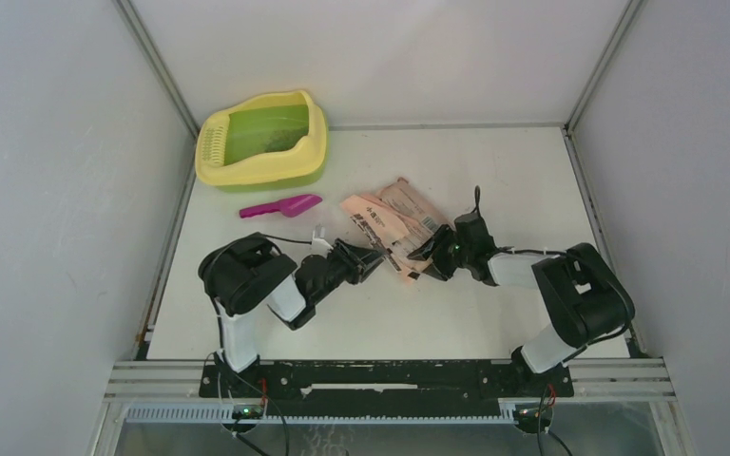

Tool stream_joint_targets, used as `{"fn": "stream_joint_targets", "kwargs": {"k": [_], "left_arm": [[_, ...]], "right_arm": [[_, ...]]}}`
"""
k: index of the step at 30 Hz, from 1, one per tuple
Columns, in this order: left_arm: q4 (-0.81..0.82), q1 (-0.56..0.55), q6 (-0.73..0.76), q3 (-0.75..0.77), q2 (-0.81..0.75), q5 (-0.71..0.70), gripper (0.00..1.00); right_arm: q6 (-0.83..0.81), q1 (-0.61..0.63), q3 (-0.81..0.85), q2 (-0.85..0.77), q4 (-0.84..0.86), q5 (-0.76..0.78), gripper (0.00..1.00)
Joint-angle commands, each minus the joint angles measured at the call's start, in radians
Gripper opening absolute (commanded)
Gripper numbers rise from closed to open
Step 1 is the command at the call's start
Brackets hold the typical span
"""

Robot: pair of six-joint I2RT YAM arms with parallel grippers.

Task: Fill the litter box with clean litter
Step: Pick up the cat litter bag at the center of the board.

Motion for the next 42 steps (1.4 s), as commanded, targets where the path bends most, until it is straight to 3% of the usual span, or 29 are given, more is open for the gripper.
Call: {"fn": "stream_joint_targets", "kwargs": {"k": [1, 3, 5, 9, 12, 15, 21, 27, 31, 42], "left_arm": [[0.056, 0.010, 0.035, 0.047, -0.043, 0.058, 0.40], [0.055, 0.010, 0.037, 0.045, -0.050, 0.064, 0.40], [0.055, 0.010, 0.040, 0.042, -0.065, 0.073, 0.40], [0.026, 0.015, 0.040, 0.032, -0.123, 0.091, 0.40], [-0.071, 0.018, 0.055, 0.032, -0.213, 0.111, 0.40], [-0.218, 0.019, 0.074, 0.050, -0.340, 0.142, 0.41], [-0.680, 0.019, 0.228, 0.148, -0.664, 0.125, 0.41], [-1.048, 0.033, 0.337, 0.247, -0.879, 0.067, 0.44], [-1.159, 0.047, 0.367, 0.263, -0.959, 0.041, 0.46], [-1.280, 0.071, 0.386, 0.179, -1.100, -0.012, 0.47]], "right_arm": [[0.020, -0.006, 0.006, 0.060, 0.120, -0.043, 0.51], [0.026, -0.007, 0.000, 0.052, 0.139, -0.049, 0.34], [0.032, -0.011, -0.002, 0.034, 0.142, -0.058, 0.26], [0.025, -0.047, -0.002, -0.022, 0.125, -0.091, 0.12], [0.009, -0.092, -0.002, -0.070, 0.098, -0.131, 0.07], [-0.003, -0.152, -0.002, -0.109, 0.088, -0.212, 0.05], [0.019, -0.273, -0.002, -0.144, 0.105, -0.423, 0.03], [0.159, -0.324, -0.014, -0.184, 0.218, -0.534, 0.02], [0.318, -0.341, -0.034, -0.199, 0.364, -0.559, 0.01], [0.857, -0.416, -0.072, -0.075, 1.037, -0.531, 0.00]]}}
